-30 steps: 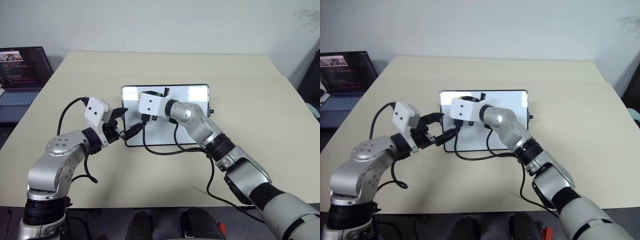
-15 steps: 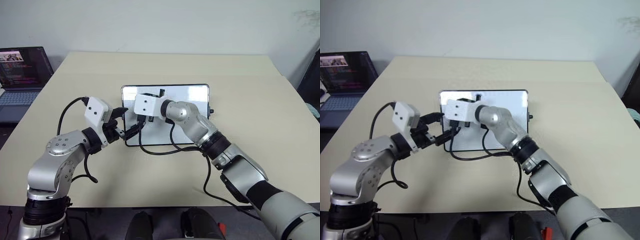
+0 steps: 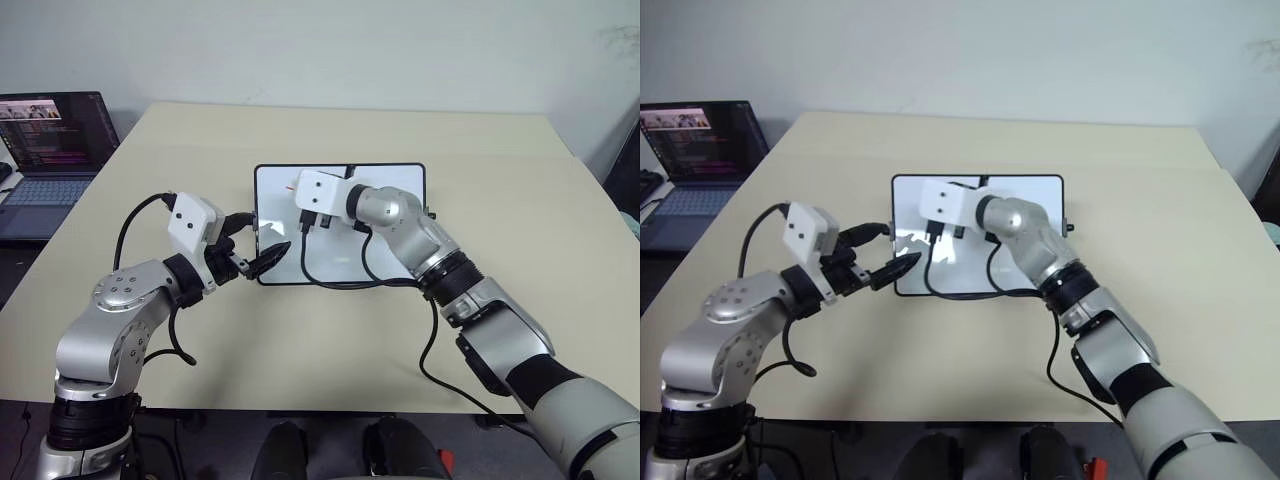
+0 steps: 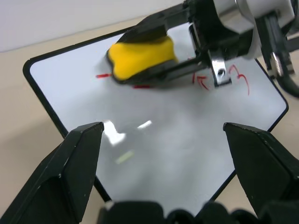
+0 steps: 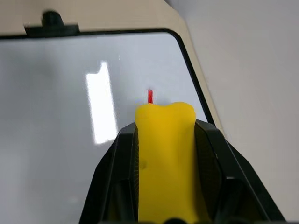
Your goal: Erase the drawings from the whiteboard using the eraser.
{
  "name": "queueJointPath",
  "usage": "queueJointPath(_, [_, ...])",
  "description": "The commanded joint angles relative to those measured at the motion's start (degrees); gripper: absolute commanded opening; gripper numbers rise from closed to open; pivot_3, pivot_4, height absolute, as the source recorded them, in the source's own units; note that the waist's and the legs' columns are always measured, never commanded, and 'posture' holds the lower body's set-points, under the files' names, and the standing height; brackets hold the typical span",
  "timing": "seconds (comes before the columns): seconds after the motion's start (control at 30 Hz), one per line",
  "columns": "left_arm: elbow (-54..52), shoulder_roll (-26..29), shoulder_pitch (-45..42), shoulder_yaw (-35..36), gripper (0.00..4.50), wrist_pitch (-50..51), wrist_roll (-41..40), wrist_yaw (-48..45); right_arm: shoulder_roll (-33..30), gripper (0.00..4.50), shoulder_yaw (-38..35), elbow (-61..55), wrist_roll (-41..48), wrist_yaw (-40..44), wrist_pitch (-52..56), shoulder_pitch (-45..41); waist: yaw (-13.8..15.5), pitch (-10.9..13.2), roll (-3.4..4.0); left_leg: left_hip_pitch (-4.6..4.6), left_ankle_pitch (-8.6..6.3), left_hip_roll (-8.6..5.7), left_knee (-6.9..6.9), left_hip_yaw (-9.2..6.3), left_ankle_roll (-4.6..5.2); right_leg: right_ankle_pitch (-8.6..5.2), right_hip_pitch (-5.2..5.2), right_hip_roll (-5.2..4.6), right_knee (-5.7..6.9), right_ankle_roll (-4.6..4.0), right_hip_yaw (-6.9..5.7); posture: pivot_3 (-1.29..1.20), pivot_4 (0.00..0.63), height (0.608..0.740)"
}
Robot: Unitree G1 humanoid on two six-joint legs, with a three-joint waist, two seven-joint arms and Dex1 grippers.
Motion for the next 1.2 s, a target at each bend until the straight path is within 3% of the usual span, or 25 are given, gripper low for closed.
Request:
queueJointPath(0.03, [-0.8, 0.0, -0.6, 0.3, 4.5, -1.3, -0.2, -0.1, -1.6, 1.3, -0.3, 3.2, -0.7, 1.0, 3.1, 1.6, 0.0, 0.0, 0.0, 0.02, 0.01, -0.01, 0.0, 0.0, 0.02, 0.0, 0.0, 0.0, 0.01, 0.01, 0.0, 0.0, 0.15, 0.74])
queueJointPath(0.47, [-1.1, -0.3, -0.4, 0.1, 4.5, -1.2, -0.4, 0.0, 0.1, 1.3, 2.8, -4.7, -0.2, 11.1, 5.3, 6.5, -0.6, 0.0, -0.01, 0.1, 0.05, 0.0, 0.0, -0.03, 0.07, -0.05, 0.01, 0.05, 0.1, 0.09, 0.02, 0.0, 0.15, 0.74])
queueJointPath(0.8, [-1.7, -0.6, -0.2, 0.0, 4.5, -1.3, -0.4, 0.3, 2.5, 1.3, -0.8, -0.4, -0.1, 1.1, 2.7, 2.0, -0.9, 0.0, 0.0, 0.08, 0.11, 0.01, -0.01, -0.03, 0.13, -0.07, -0.01, 0.08, 0.09, 0.12, 0.01, 0.0, 0.15, 0.74])
queueJointPath(1.2, [-2.2, -0.7, 0.3, 0.2, 4.5, -1.3, -0.5, 0.2, -1.6, 1.3, 4.0, -1.7, -1.8, 10.4, 5.5, 6.3, -0.8, 0.0, -0.02, 0.09, 0.12, 0.01, -0.01, -0.03, 0.15, -0.09, 0.04, 0.01, 0.04, 0.17, 0.01, 0.0, 0.15, 0.74])
